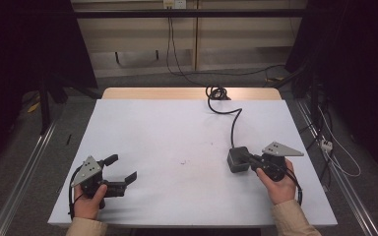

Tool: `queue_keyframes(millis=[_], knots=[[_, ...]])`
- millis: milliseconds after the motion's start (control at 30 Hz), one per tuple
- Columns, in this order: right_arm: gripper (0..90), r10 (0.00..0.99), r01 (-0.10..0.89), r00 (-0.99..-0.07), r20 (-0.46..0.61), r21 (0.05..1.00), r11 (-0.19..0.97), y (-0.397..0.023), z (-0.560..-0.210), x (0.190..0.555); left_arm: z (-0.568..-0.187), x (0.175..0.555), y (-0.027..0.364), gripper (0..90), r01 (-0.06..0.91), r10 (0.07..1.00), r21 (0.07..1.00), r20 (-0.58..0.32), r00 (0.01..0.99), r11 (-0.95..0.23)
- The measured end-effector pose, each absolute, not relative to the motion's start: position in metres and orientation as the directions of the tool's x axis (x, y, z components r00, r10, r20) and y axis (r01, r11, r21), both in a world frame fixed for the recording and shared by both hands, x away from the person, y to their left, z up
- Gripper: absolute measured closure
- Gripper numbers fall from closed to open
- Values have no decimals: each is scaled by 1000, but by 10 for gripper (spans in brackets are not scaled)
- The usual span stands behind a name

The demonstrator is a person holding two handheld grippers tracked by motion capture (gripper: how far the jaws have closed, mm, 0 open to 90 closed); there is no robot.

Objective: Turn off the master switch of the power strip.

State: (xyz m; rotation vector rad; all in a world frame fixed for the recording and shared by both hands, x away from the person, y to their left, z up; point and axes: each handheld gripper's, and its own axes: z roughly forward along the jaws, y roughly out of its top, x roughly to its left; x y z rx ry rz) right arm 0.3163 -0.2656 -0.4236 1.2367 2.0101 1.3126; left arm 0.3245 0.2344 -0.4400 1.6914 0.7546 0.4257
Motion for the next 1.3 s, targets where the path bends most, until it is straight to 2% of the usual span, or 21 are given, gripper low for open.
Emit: queue_keyframes(millis=[1300], knots=[[900,865,441,-497,70,879,183,-264,-428,316,-440,324,234,32,256,677,959,-109,728,-121]])
